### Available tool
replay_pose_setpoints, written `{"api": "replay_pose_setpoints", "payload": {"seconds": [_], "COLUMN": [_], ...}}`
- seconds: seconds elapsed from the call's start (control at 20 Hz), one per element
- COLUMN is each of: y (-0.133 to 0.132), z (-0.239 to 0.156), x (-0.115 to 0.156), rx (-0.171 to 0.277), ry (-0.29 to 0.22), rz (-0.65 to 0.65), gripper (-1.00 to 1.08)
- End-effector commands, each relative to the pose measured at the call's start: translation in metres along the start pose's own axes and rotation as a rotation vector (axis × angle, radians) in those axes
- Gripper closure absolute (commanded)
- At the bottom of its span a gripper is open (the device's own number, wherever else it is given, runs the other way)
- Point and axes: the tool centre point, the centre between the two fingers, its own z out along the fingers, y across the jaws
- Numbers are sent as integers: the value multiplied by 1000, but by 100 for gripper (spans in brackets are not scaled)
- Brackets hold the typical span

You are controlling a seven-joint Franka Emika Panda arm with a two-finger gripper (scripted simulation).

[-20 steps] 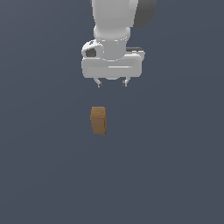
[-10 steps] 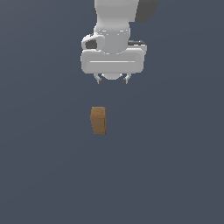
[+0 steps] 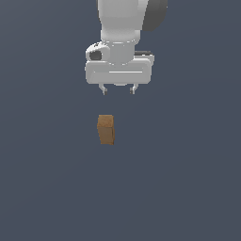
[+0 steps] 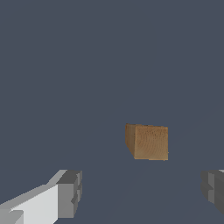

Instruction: Pick up the object and move it to a goal position.

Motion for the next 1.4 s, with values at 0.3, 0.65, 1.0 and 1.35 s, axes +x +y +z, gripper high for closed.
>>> {"api": "replay_pose_setpoints", "payload": {"seconds": [0.3,0.65,1.0,1.35], "y": [32,56,62,62], "z": [72,125,137,153], "x": [-2,-11,-14,-16], "rx": [4,4,3,3], "ry": [-49,-84,-93,-93], "rz": [21,37,41,41], "gripper": [-92,-92,-92,-92]}}
